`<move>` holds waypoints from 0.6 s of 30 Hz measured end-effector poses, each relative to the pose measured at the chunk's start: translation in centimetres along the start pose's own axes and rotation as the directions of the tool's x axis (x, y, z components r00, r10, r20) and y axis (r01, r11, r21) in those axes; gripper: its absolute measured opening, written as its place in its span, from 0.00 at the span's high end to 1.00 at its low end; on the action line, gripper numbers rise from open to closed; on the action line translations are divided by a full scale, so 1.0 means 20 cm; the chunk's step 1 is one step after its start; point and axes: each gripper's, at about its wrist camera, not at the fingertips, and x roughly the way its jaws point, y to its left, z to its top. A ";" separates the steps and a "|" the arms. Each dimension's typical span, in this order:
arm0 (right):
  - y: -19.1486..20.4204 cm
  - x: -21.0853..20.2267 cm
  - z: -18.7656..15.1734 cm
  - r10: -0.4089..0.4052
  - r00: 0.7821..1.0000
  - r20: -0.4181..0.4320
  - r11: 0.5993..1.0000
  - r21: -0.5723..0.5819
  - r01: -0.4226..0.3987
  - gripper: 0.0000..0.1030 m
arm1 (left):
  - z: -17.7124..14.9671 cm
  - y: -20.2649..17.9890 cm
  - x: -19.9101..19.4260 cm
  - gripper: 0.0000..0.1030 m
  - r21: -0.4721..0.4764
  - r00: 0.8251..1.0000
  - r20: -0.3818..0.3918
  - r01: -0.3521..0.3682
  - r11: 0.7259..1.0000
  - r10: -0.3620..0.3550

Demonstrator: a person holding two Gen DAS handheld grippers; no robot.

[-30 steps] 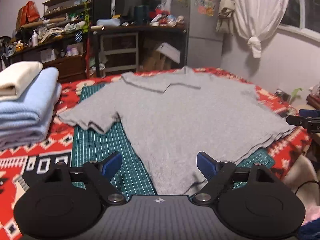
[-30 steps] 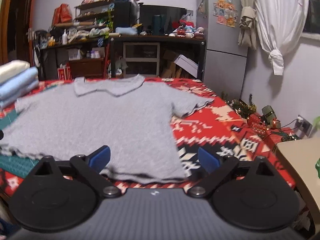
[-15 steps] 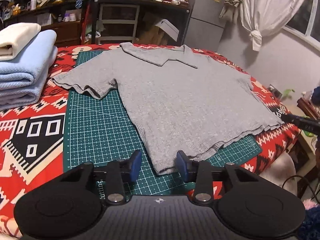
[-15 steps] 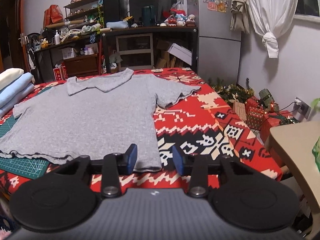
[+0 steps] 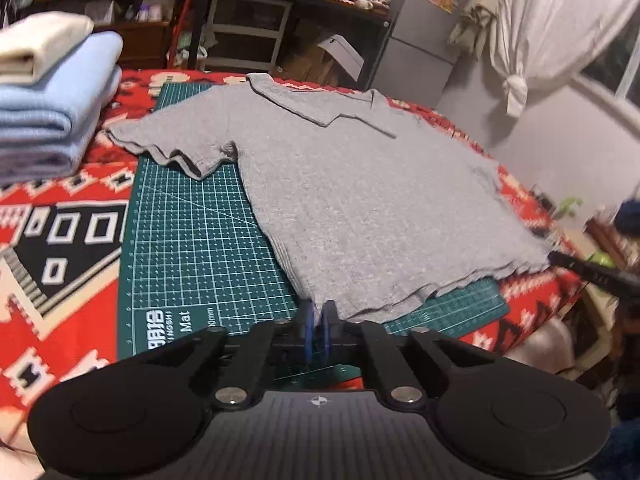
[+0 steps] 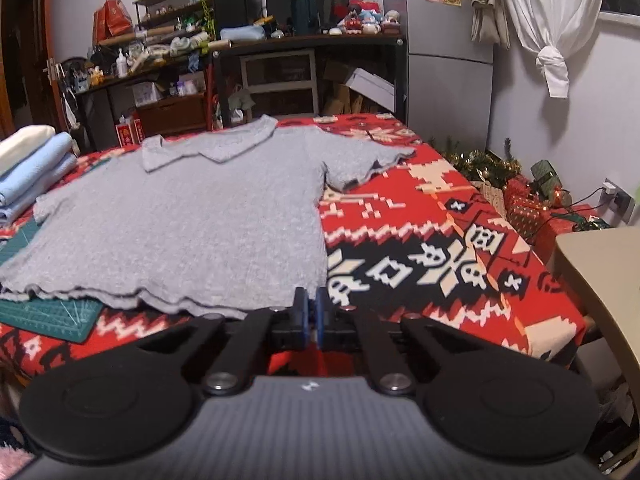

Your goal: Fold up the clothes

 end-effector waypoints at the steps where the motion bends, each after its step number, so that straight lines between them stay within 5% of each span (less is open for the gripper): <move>1: 0.00 0.00 0.03 0.008 1.000 0.015 1.000 0.003 -0.008 0.97 | 0.01 0.00 -0.01 0.97 0.000 1.000 0.012 0.004 1.000 -0.004; 8: -0.01 -0.01 0.20 0.059 0.991 0.121 0.998 0.018 -0.062 0.97 | 0.21 0.06 -0.10 0.97 -0.039 0.987 0.136 0.088 0.995 -0.082; 18: 0.03 0.21 0.62 0.095 0.973 0.211 0.993 -0.086 -0.078 0.97 | 0.71 0.14 0.02 0.97 -0.016 0.949 0.306 0.082 0.997 -0.073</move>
